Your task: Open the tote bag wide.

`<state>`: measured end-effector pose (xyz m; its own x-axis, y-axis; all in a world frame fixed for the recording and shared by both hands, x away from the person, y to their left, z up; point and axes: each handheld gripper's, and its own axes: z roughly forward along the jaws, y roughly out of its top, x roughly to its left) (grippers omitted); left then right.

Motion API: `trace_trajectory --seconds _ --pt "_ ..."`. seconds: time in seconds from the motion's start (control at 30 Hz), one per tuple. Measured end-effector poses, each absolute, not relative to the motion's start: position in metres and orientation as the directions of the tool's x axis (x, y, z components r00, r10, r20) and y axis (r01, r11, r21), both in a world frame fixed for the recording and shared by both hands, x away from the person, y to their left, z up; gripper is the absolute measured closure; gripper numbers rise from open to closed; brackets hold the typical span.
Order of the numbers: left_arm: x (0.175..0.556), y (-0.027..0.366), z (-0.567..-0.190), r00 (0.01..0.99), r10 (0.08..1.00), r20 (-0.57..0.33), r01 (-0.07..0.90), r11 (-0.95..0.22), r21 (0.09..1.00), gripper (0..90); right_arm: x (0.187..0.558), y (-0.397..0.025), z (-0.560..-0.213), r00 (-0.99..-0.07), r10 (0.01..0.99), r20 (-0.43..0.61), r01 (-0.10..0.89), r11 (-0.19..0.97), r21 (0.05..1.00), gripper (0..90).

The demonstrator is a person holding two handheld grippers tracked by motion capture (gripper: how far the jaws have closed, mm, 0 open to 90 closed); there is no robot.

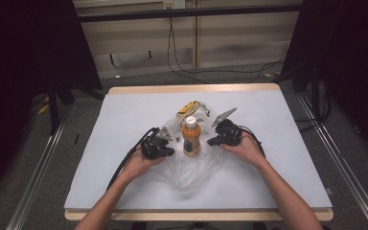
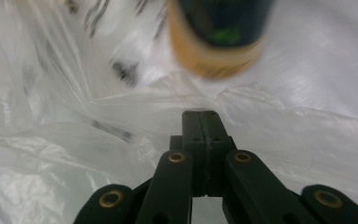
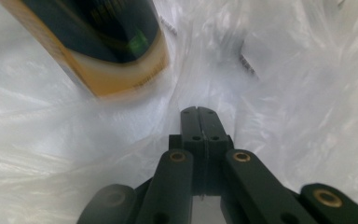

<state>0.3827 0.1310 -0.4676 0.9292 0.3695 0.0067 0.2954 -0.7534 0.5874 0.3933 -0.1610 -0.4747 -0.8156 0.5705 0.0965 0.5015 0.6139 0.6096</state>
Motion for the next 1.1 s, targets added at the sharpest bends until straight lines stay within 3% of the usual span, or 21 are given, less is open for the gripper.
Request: trace_trajectory --seconds 0.57,0.83,1.1 --pt "0.376 0.168 -0.47 0.912 0.409 -0.017 0.333 -0.717 0.612 90.0 0.362 -0.213 -0.478 -0.772 0.629 0.091 0.523 0.547 0.653 90.0" --pt "0.375 0.175 -0.472 0.903 0.427 -0.052 0.361 -0.684 0.634 90.0 0.354 -0.216 -0.473 -0.771 0.633 0.066 0.531 0.583 0.615 90.0" --pt "0.376 0.176 -0.466 0.892 0.443 -0.088 0.374 -0.617 0.692 90.0 0.348 -0.22 -0.467 -0.763 0.641 0.075 0.506 0.522 0.687 90.0"
